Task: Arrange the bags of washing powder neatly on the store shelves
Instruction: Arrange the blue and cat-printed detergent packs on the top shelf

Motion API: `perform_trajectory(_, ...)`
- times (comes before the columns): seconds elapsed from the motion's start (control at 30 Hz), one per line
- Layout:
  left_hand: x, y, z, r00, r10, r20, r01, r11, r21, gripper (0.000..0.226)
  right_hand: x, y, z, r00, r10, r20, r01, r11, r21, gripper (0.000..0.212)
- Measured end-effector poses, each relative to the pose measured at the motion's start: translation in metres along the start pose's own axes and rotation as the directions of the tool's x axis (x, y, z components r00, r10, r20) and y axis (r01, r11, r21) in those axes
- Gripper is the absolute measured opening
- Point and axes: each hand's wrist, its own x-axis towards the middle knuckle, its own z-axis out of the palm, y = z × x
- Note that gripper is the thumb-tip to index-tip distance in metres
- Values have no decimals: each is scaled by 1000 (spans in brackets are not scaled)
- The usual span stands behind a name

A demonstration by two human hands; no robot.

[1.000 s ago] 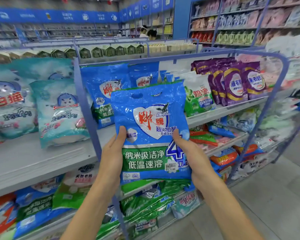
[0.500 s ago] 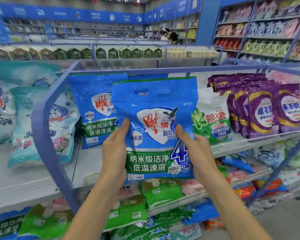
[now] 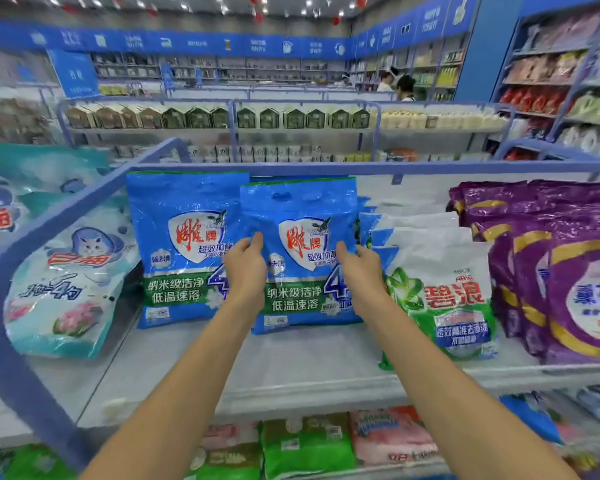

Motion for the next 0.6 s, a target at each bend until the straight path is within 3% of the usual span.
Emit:
perform_trajectory(0.1,14,3,16,1000,7,-20,-8,999,-34,22,28,0,12,998,63,0,-62,993,104,33)
perform_trajectory(0.2,25,5,30,998,30,-60,-32,999,-32,40,47,-1,22,994,110,17,-111,984,143,48)
perform_trajectory(0.3,34,3,36,997,41,-59,-44,998,-51,41,56,1,21,987,142,80,-147,987,71,57)
perform_trajectory(0.4,32,-5,30,995,81,-66,-79,996,30,41,51,7,13,988,66,136,-61,997,-40,65)
perform_trajectory(0.5,24,-13,21,983,180,-39,-173,974,143,37,35,30,5,973,-22,230,66,981,-185,103)
perform_trajectory(0.57,20,-14,16,988,155,14,-155,968,196,33,21,48,-2,960,-12,281,112,934,-339,130)
perform_trajectory(0.6,17,-15,11,992,113,61,-124,961,247,44,16,56,-6,954,-7,300,136,900,-413,136)
